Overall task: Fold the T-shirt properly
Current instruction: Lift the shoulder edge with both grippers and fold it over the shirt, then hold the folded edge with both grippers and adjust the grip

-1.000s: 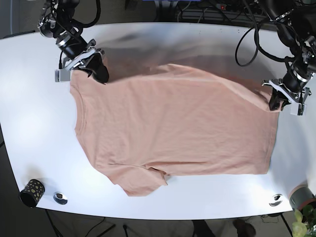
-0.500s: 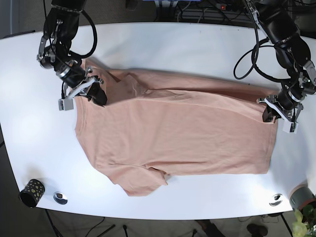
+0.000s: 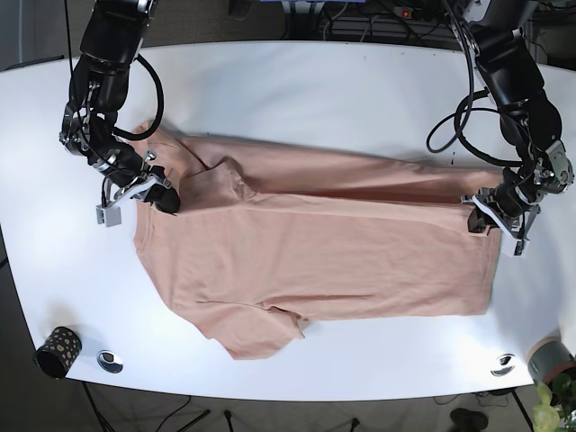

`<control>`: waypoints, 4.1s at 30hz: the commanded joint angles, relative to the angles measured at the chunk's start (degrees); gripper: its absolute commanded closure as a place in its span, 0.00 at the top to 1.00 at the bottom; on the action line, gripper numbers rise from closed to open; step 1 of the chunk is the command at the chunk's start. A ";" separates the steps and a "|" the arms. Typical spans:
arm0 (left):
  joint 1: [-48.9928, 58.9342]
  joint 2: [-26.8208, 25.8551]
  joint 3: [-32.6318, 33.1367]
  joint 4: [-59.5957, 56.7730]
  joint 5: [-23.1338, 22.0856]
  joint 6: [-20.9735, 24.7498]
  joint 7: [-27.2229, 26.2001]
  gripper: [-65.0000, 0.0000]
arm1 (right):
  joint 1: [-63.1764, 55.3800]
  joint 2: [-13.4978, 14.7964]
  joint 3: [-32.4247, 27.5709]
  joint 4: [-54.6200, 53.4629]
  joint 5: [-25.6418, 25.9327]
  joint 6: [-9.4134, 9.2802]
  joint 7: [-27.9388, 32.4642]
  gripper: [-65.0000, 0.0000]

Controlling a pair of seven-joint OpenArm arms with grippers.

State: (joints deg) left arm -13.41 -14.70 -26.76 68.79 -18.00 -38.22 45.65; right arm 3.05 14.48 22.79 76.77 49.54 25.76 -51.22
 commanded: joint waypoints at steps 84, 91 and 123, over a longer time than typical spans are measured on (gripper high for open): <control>17.32 -9.08 2.37 6.24 -0.51 0.02 -6.75 0.12 | -18.13 1.04 2.66 24.28 -24.79 0.75 1.24 0.10; 17.32 -9.26 2.37 6.24 -0.51 0.02 -6.75 0.12 | -17.25 2.62 2.84 20.94 -24.70 0.75 1.24 0.51; 17.41 -9.35 2.37 6.24 -0.51 0.02 -6.66 0.12 | -15.40 -3.10 7.41 24.72 -24.88 5.58 -5.70 0.59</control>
State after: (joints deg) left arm 4.32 -22.92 -23.99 74.35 -18.63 -38.41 39.16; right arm -13.34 10.48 29.80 101.45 24.16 31.16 -57.89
